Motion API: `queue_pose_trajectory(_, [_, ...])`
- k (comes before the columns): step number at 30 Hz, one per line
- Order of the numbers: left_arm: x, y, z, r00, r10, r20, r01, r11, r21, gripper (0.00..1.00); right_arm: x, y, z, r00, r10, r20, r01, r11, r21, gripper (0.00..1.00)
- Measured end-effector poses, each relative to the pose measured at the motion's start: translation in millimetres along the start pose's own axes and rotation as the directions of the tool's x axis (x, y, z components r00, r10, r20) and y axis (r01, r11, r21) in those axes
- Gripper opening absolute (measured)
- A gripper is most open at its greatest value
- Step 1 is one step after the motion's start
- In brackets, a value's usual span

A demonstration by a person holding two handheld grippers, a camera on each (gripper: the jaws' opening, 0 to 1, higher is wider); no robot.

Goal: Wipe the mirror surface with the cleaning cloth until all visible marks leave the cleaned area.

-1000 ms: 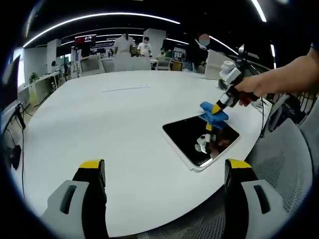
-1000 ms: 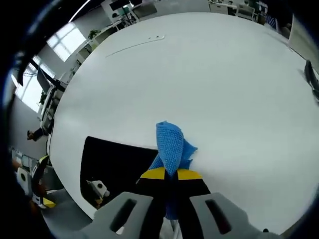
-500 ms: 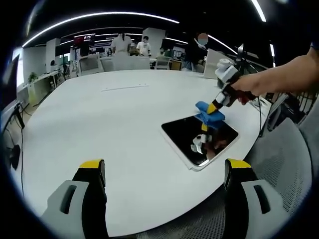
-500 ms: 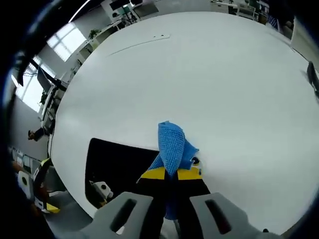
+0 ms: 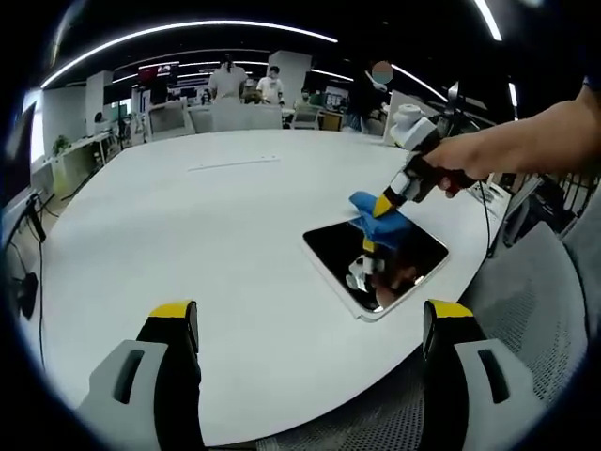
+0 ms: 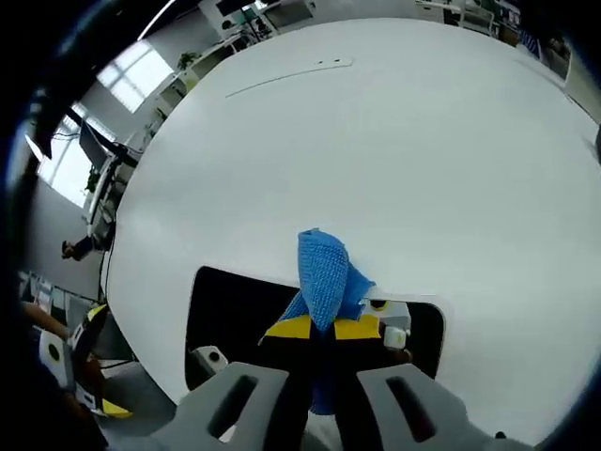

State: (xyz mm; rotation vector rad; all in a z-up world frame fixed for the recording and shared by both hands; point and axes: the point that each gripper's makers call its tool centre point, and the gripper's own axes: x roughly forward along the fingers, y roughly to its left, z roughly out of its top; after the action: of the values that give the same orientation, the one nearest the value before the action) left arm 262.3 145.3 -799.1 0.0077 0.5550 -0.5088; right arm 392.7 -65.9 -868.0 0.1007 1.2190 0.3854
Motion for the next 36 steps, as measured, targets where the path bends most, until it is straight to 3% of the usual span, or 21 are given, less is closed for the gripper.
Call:
queue_pose_trajectory(14, [1, -1.7, -0.8, 1.000, -0.010, -0.004, 0.010, 1.000, -0.002, 0.99, 19, 50, 7.2, 0.998, 0.056, -0.015, -0.056, 0.998, -0.037, 0.00])
queue_pose_trajectory(36, [1, -2.4, -0.4, 1.000, -0.018, -0.003, 0.018, 1.000, -0.001, 0.99, 40, 104, 16.7, 0.994, 0.104, -0.040, -0.108, 0.989, -0.097, 0.00])
